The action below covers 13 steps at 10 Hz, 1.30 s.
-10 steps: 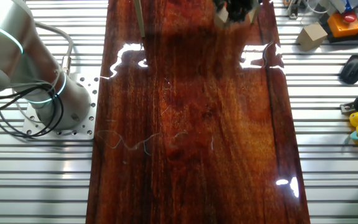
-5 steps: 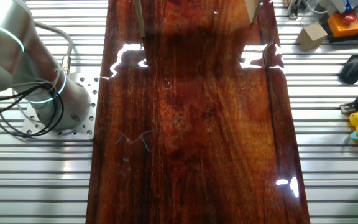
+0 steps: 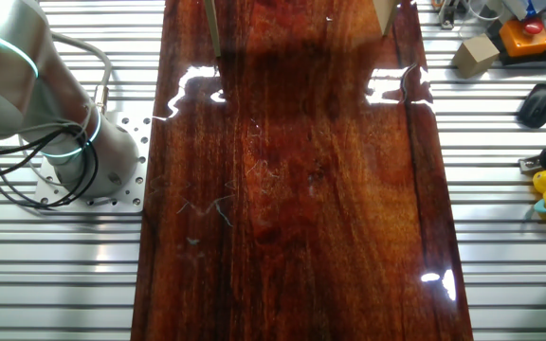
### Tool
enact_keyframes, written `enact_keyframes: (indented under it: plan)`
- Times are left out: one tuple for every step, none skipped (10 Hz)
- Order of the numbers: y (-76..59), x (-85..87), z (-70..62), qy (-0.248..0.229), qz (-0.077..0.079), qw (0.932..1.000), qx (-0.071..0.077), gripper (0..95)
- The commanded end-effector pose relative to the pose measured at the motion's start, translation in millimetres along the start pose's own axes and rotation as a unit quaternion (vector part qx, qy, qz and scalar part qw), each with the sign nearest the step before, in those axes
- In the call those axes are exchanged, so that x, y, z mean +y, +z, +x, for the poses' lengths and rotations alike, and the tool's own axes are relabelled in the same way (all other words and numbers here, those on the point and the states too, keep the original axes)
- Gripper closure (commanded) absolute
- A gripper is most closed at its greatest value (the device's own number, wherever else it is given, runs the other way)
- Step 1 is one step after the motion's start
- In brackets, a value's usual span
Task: Put the object on the shelf
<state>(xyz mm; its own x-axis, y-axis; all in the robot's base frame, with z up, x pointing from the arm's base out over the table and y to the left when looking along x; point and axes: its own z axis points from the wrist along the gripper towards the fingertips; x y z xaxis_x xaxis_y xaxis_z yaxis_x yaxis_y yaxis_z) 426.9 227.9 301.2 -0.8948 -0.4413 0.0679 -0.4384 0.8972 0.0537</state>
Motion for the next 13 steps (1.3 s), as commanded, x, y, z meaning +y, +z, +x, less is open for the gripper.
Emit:
enact_keyframes:
  plan:
    - [-0.1,0.2,-0.1,-0.076,-0.016,0.9968,-0.017,95.0]
    - [-0.1,0.2,-0.1,-0.075,-0.019,0.9968,-0.019,95.0]
    - [-1.5,6.4,-0.5,-0.058,-0.018,0.998,-0.018,95.0]
    - [-4.6,25.4,-2.8,-0.033,-0.015,0.9991,-0.021,95.0]
    - [-5.0,39.3,-5.1,-0.015,-0.013,0.9995,-0.024,95.0]
    - [-2.3,50.7,-7.1,-0.004,-0.01,0.9996,-0.027,95.0]
    - [0.6,56.6,-8.0,0.002,-0.009,0.9996,-0.027,95.0]
    - [5.7,63.5,-9.8,0.007,-0.007,0.9995,-0.029,95.0]
    - [8.3,67.7,-13.0,0.01,-0.005,0.9995,-0.028,95.0]
    - [9.4,69.5,-15.0,0.01,-0.002,0.9996,-0.027,95.0]
    - [9.5,67.8,-17.5,0.006,0.002,0.9996,-0.026,95.0]
    - [9.1,59.4,-19.2,0.0,0.011,0.9997,-0.021,95.0]
    - [8.6,54.9,-18.5,-0.006,0.011,0.9998,-0.019,95.0]
